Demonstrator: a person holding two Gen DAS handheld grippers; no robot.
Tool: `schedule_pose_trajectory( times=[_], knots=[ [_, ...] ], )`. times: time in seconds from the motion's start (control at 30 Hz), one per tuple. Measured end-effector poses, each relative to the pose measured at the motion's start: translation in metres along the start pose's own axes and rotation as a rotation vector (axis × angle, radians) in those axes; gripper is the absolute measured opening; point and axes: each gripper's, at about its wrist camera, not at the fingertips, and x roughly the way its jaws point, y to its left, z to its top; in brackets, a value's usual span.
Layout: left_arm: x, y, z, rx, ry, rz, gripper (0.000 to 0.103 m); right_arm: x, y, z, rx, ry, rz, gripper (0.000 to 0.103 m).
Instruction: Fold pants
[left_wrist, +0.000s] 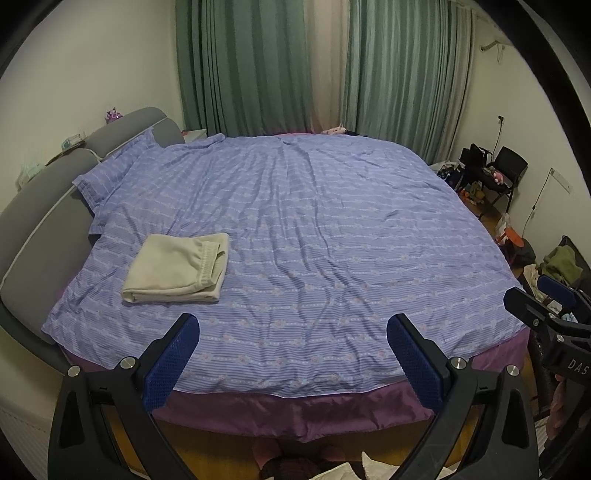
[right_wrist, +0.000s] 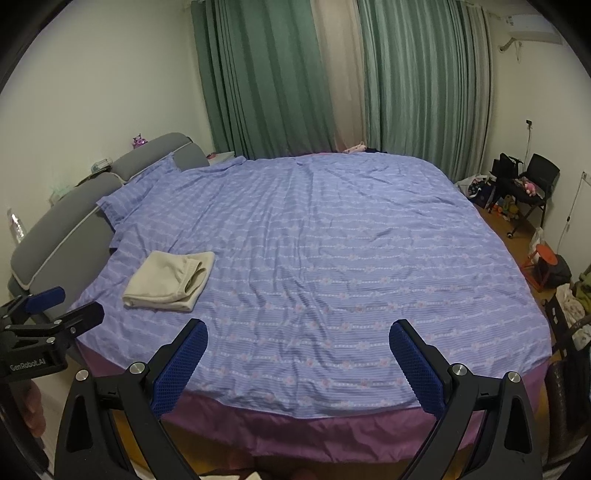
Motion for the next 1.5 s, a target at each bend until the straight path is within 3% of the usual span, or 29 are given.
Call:
schedule_pose_trajectory(
  times=[1.5],
  knots=[
    [0.01,-0.001,0.013,0.065,-0.008,0.002,0.103,0.002,-0.015,0.004,0.013,0.007,-0.002,0.099]
  ],
)
